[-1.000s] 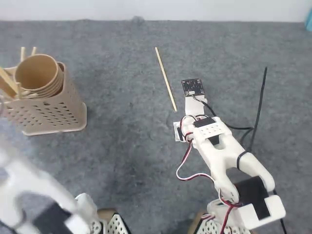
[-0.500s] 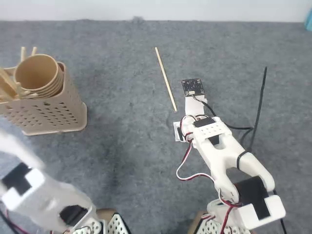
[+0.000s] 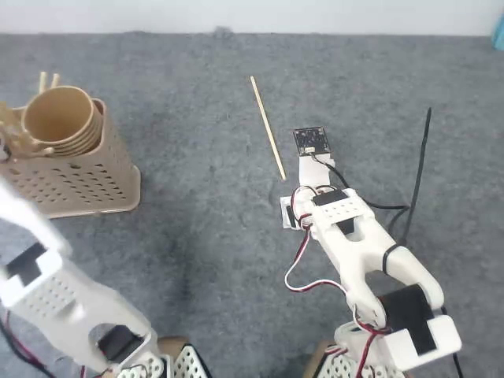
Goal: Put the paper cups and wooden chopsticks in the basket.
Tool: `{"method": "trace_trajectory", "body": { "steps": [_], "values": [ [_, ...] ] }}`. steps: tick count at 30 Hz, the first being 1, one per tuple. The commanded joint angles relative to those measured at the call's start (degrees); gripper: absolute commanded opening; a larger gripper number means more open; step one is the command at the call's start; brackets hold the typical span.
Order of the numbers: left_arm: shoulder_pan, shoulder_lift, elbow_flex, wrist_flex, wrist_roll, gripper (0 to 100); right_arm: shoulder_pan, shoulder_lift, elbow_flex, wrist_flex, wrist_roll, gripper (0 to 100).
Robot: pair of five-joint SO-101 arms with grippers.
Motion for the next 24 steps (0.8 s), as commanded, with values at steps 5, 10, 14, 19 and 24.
{"method": "trace_trajectory", "body": {
  "steps": [5,10,14,19,24],
  "values": [
    [3.9,1.9,-1.7,1.8,-0.5,1,0.4,-3.4,-0.1,0.2,1.3,0.8],
    [6.7,-1.2,2.3,1.9,1.3,1,0.4,-3.3,-0.1,0.2,2.8,0.8],
    [10.5,-6.9,10.7,1.8,5.4,1,0.4,-3.3,-0.2,0.2,2.8,0.8],
    [18.3,-17.1,21.8,-1.1,6.2,1,0.4,-3.3,-0.2,0.2,2.8,0.8],
    [26.5,-30.7,37.1,-9.2,10.9,1,0.4,-3.3,-0.2,0.2,2.9,0.8]
  ]
}}
